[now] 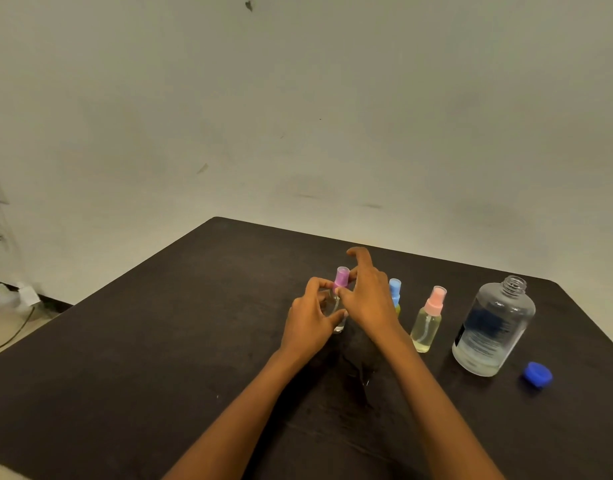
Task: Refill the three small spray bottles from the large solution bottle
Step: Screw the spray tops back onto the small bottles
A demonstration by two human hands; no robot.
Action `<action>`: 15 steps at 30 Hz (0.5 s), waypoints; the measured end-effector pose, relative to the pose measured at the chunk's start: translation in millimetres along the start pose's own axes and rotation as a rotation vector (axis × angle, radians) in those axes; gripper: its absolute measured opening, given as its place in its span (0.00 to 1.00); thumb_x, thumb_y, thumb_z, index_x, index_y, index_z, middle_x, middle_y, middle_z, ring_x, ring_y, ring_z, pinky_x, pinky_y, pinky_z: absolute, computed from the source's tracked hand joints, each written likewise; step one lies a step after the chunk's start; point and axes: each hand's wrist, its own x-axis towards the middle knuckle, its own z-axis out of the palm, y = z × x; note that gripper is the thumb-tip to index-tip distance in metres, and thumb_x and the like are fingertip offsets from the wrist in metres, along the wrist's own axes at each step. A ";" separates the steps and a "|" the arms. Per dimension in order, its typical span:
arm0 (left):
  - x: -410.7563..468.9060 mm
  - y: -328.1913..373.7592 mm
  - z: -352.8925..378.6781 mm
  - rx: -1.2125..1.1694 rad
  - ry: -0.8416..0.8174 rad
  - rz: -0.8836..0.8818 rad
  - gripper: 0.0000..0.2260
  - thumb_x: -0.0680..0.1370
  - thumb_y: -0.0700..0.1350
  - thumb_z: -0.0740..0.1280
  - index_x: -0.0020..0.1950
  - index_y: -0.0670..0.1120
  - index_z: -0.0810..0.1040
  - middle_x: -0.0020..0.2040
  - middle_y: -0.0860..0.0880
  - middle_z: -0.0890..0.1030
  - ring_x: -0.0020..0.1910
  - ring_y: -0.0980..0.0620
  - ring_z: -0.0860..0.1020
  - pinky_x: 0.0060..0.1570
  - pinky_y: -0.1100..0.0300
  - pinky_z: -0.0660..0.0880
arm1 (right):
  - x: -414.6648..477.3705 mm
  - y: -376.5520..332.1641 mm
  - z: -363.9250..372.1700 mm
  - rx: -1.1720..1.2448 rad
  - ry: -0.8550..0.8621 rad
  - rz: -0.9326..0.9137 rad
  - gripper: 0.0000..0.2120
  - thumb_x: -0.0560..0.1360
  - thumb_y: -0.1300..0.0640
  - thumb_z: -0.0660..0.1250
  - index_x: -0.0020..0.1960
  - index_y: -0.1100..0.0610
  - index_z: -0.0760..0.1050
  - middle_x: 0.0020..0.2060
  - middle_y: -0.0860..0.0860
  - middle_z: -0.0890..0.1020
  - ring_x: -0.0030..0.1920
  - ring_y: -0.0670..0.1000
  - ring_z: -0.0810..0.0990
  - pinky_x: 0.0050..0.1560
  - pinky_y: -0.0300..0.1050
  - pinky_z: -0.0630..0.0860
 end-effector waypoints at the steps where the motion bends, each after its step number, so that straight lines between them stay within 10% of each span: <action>1: 0.1 -0.1 0.6 0.005 0.004 -0.001 0.19 0.70 0.43 0.74 0.57 0.50 0.70 0.55 0.48 0.82 0.54 0.53 0.80 0.54 0.50 0.79 | -0.1 -0.4 0.5 0.009 0.002 0.007 0.23 0.77 0.55 0.62 0.69 0.54 0.60 0.50 0.55 0.78 0.44 0.45 0.72 0.46 0.37 0.65; 15: -5.2 6.1 -0.5 -0.043 -0.007 0.063 0.12 0.74 0.40 0.69 0.54 0.46 0.69 0.46 0.46 0.83 0.43 0.52 0.82 0.40 0.57 0.80 | -16.4 -5.2 16.3 0.084 0.113 0.036 0.21 0.77 0.59 0.61 0.69 0.58 0.61 0.63 0.56 0.73 0.63 0.53 0.72 0.59 0.42 0.69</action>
